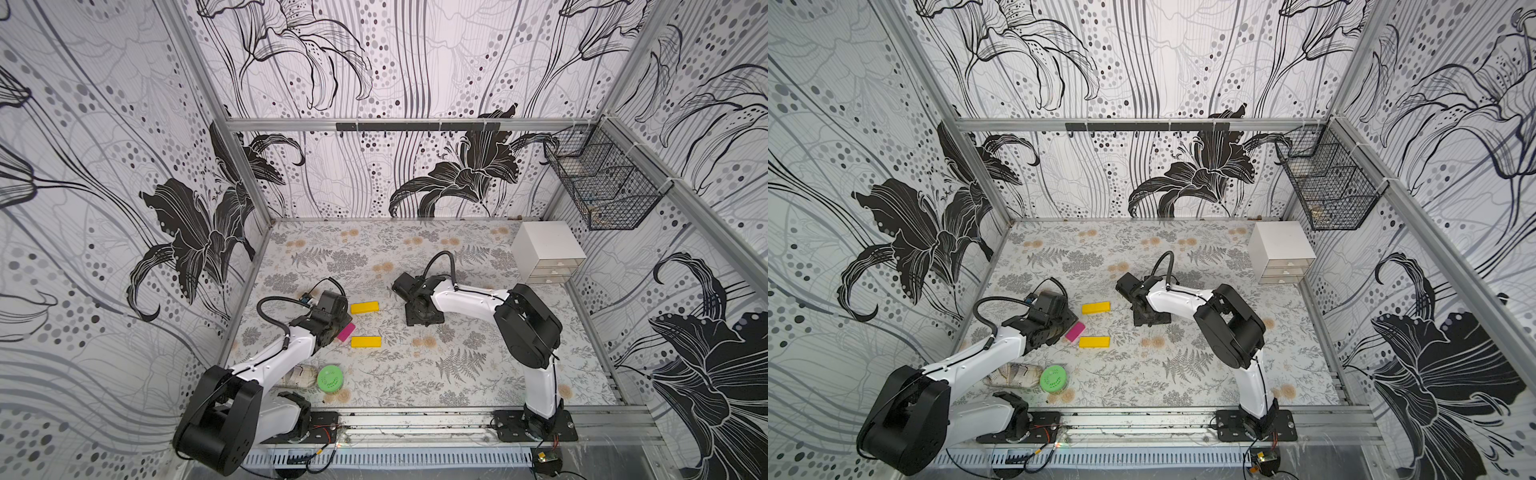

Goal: Assemble the letter h with building blocks
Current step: Assemble the building block at the center of the board.

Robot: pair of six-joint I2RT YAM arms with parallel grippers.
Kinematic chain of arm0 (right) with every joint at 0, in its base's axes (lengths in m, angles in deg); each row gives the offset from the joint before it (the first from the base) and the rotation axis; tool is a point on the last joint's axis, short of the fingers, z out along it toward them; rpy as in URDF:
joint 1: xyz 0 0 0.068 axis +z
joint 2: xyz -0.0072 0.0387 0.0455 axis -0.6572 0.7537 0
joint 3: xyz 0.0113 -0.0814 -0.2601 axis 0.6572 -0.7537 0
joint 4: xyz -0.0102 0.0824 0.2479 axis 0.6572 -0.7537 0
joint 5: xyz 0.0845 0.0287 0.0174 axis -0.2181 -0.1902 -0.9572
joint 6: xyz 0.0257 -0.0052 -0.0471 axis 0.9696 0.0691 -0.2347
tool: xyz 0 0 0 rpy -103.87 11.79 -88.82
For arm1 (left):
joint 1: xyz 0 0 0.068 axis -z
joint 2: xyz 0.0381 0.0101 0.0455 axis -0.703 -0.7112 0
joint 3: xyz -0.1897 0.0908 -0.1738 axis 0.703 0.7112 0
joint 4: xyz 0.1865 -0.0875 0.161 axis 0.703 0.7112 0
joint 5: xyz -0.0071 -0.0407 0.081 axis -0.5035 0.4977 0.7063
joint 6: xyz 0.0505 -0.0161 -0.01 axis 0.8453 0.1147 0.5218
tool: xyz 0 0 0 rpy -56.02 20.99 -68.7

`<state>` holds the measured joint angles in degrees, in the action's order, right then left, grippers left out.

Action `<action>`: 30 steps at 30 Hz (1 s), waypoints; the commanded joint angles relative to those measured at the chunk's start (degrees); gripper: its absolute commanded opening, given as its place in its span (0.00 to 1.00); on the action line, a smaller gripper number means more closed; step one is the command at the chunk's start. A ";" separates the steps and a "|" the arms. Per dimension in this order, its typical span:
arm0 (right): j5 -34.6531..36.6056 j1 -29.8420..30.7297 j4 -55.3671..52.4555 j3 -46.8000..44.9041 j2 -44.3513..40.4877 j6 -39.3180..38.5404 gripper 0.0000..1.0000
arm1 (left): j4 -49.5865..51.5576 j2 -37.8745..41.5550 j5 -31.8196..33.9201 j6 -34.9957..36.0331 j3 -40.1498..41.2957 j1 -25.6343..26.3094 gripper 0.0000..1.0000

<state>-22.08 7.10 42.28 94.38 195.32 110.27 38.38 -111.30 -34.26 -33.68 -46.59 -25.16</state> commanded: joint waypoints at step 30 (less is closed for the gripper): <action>1.37 1.01 -2.19 1.88 -9.81 -9.15 0.85 | 6.77 -4.22 -2.07 2.62 -3.63 -0.02 0.68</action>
<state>-21.90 7.47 42.12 94.62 189.66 102.88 42.12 -114.73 -35.33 -32.34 -48.08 -25.16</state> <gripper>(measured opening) 0.852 0.676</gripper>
